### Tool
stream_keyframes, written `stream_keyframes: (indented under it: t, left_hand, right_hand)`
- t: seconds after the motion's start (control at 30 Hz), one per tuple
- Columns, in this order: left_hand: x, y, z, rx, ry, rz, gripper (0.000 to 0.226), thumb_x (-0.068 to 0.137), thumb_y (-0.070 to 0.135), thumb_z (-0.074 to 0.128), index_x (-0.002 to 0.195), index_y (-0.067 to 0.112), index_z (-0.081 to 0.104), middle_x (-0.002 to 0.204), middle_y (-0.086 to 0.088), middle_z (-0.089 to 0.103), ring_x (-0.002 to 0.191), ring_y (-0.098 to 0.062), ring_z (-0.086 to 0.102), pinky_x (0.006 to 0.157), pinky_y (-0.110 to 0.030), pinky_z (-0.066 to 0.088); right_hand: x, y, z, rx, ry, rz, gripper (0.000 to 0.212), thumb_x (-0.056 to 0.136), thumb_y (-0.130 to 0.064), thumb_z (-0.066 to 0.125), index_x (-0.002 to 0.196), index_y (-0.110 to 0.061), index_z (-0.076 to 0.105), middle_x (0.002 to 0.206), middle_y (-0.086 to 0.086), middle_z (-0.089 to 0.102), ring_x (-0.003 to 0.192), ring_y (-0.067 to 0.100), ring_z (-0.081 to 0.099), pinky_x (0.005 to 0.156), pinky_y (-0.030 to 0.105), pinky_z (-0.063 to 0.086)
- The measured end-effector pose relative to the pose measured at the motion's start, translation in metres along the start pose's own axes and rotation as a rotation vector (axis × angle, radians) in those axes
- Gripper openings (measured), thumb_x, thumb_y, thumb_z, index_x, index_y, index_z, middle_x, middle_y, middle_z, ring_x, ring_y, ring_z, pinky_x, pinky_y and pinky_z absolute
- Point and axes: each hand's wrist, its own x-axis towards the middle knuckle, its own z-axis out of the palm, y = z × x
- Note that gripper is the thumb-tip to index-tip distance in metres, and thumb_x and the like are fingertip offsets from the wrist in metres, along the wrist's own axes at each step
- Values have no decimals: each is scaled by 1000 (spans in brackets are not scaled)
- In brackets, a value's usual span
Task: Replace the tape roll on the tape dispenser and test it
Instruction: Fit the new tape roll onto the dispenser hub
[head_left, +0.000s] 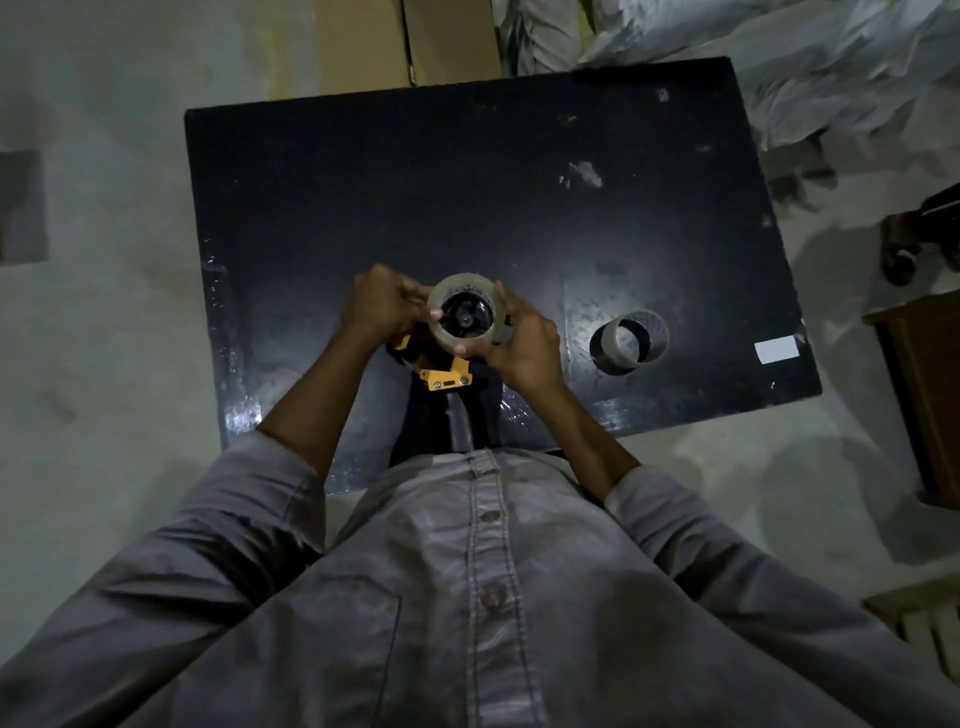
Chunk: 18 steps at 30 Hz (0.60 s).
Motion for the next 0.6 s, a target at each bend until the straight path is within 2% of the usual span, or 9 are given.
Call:
stream_keyframes:
  t: [0.1,0.2,0.27,0.4,0.5,0.6]
  left_hand:
    - [-3,2,0,27,2,-10,30,80,24,99,108,21,89,105,2,86,91,-7,79,88,-40,68]
    - [-9,3,3,60,23,-18,28,78,26,101,104,21,89,103,3,87,79,0,74,80,-34,65]
    - [-13,1,6,51,42,-29,30,77,27,102,104,20,90,99,0,87,72,-2,73,76,-37,67]
    - [-13,3,8,97,69,-26,30,79,30,100,106,21,89,101,1,87,84,-12,78,80,-39,67]
    - [-6,10,3,149,38,-12,28,78,31,101,102,22,90,102,3,86,87,-11,77,79,-35,63]
    - [2,13,-3,180,11,-18,28,73,32,103,97,24,90,99,4,87,87,-10,78,81,-38,66]
  right_hand:
    - [0,-2,2,-19,1,31,121,67,-49,107,169,-18,49,151,10,72,136,29,70,110,38,59]
    - [0,-1,4,-45,10,47,123,62,-42,110,168,-18,52,151,10,72,137,29,69,112,37,57]
    - [-3,-1,5,-51,17,35,123,60,-38,112,167,-17,54,151,10,72,136,28,70,111,33,54]
    - [-3,-2,5,-85,37,-11,120,62,-42,110,165,-13,55,148,15,73,130,33,73,108,35,55]
    - [0,-4,1,-105,36,-29,119,63,-46,109,163,-9,57,148,17,72,130,35,73,107,36,55]
    - [1,-6,-2,-122,18,-34,120,64,-46,109,164,-9,55,147,18,73,128,36,74,104,37,56]
